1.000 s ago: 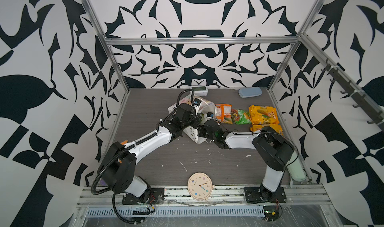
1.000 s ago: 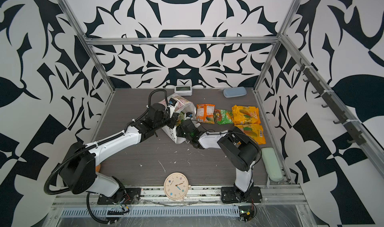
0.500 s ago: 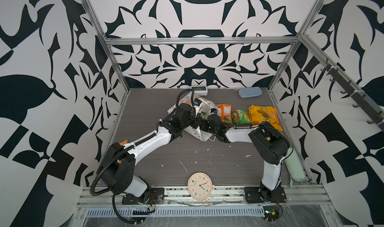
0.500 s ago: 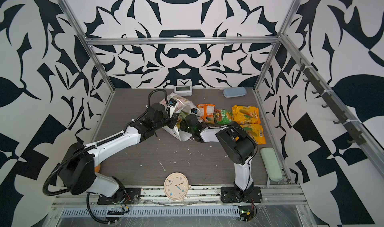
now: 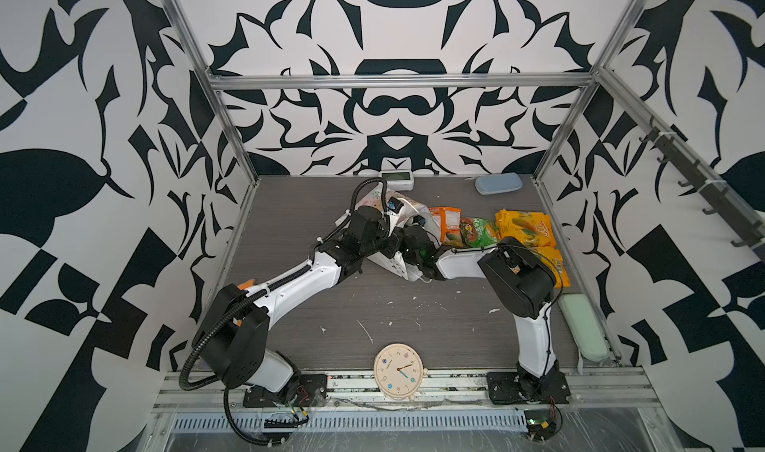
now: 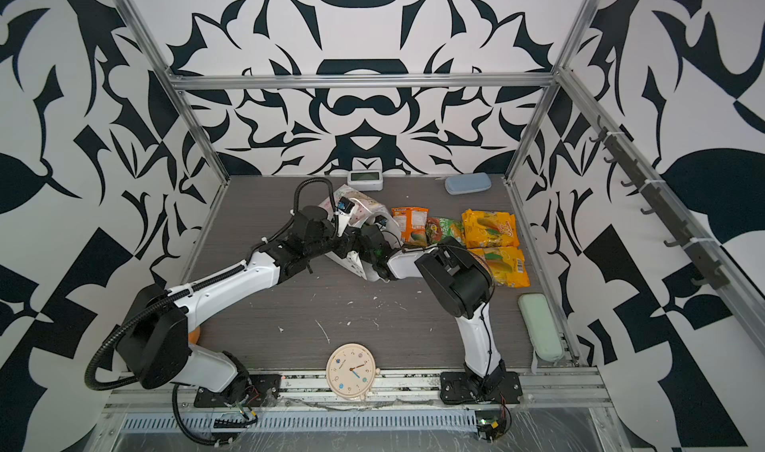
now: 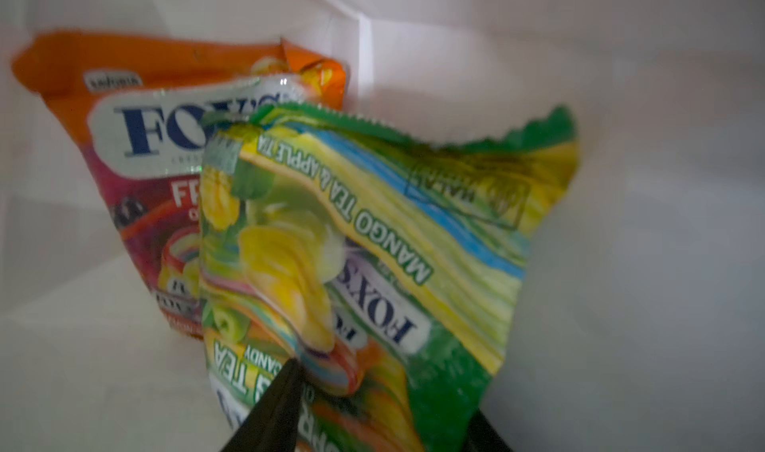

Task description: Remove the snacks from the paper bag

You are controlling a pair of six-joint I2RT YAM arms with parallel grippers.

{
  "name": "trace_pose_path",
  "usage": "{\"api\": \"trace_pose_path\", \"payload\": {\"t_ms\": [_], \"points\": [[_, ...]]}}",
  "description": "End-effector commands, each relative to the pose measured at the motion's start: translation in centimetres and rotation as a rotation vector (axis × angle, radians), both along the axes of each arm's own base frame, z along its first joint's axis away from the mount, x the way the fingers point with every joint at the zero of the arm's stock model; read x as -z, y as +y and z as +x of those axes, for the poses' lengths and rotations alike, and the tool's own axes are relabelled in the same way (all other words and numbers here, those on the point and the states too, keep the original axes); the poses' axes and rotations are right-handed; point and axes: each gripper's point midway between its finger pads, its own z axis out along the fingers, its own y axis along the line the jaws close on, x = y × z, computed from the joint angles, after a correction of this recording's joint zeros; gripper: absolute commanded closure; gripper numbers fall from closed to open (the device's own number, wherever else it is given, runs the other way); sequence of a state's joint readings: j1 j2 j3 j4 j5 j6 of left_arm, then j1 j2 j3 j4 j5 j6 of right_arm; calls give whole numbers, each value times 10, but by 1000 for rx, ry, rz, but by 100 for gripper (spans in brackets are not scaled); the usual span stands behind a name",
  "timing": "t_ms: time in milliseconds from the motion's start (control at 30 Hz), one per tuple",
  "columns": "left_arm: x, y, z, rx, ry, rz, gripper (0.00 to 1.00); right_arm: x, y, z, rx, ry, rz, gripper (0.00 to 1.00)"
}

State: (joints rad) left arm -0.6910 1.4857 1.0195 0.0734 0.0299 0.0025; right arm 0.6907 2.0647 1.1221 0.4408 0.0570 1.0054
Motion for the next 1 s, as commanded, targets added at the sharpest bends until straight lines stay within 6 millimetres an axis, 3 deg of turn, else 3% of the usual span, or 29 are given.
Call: {"api": "trace_pose_path", "payload": {"t_ms": [0, 100, 233, 333, 567, 967], "points": [[-27, -12, -11, 70, -42, -85, 100, -7, 9, 17, 66, -25, 15, 49], [-27, -12, -11, 69, -41, -98, 100, -10, 25, 22, 82, -58, 8, 56], [-24, -8, -12, 52, -42, -100, 100, -19, 35, 31, 117, -104, 10, 85], [-18, -1, -11, 18, -41, -79, 100, -32, 37, 32, 104, -136, 17, 98], [-4, 16, -2, -69, -61, -23, 100, -48, 36, 12, 17, -117, 50, 100], [9, 31, 16, -144, -46, 11, 100, -68, -12, -31, 18, -84, 21, 100]]}}
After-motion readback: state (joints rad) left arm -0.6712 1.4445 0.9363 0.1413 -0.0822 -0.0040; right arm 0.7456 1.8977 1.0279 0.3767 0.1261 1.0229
